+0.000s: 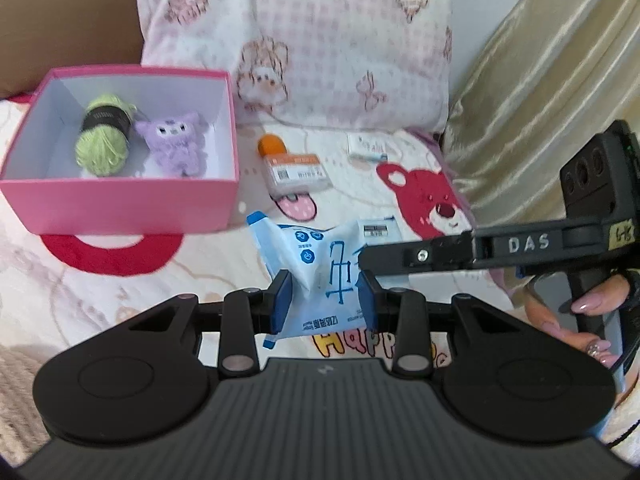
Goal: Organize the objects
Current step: 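Carry the wet wipes pack toward the pink box with the right gripper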
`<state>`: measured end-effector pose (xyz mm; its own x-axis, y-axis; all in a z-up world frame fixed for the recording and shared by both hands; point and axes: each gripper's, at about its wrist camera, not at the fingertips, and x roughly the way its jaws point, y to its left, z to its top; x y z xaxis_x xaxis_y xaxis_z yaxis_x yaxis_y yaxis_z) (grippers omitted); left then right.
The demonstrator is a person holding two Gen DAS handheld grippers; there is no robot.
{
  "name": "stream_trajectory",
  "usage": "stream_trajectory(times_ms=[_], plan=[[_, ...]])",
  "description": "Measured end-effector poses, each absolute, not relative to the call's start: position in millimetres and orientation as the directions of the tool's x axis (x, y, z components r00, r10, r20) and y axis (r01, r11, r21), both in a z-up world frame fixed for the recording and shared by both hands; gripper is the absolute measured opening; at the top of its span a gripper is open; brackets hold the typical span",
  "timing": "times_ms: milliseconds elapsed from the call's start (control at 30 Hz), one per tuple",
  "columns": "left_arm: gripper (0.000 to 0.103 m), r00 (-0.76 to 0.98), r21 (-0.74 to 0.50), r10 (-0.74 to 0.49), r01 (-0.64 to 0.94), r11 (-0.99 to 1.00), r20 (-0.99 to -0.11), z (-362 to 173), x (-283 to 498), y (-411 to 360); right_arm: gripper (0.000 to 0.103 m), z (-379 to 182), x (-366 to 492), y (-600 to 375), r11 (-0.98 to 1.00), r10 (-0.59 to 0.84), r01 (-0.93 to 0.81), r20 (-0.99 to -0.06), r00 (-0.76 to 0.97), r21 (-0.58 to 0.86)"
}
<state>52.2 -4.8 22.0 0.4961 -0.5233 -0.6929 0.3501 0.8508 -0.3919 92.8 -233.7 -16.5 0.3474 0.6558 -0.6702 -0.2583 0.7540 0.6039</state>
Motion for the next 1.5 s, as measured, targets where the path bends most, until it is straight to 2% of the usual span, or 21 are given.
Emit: stream_trajectory(times_ms=[300,467,667,767,1000,1133,1267,1500], plan=[[0.033,0.570,-0.372,-0.484,0.311,0.875,-0.663,51.9,53.2,33.6,0.060,11.8,94.7,-208.6,0.680,0.732,-0.343,-0.571,0.371,0.648],[0.033,0.619,-0.395,-0.480,0.281,0.875,-0.622,65.9,64.6,60.1,0.049,24.7,105.6,-194.9,0.648,0.759,-0.364,-0.526,0.384,0.670],[0.033,0.672,-0.421,-0.468,0.249,0.872,-0.573,82.1,91.9,82.5,0.047,47.3,127.7,-168.9,0.667,0.742,-0.398,-0.515,0.429,0.630],[0.037,0.692,-0.409,-0.457,0.248,0.878,-0.559,89.3,110.0,88.9,0.047,58.9,141.0,-157.2,0.679,0.732,-0.413,-0.510,0.453,0.607],[0.040,0.712,-0.405,-0.481,0.294,0.866,-0.511,108.3,150.4,102.7,0.047,79.4,172.7,-136.9,0.715,0.698,-0.445,-0.512,0.500,0.539],[0.044,0.730,-0.452,-0.501,0.291,0.843,-0.465,105.3,169.9,114.3,0.047,76.5,193.1,-123.0,0.731,0.681,-0.447,-0.515,0.520,0.516],[0.044,0.769,-0.445,-0.491,0.301,0.843,-0.409,98.1,171.8,122.3,0.047,61.4,205.5,-110.3,0.721,0.690,-0.432,-0.511,0.512,0.542],[0.044,0.756,-0.445,-0.463,0.253,0.859,-0.463,64.1,184.8,141.1,0.047,27.8,216.6,-88.4,0.721,0.692,-0.442,-0.527,0.494,0.534]])
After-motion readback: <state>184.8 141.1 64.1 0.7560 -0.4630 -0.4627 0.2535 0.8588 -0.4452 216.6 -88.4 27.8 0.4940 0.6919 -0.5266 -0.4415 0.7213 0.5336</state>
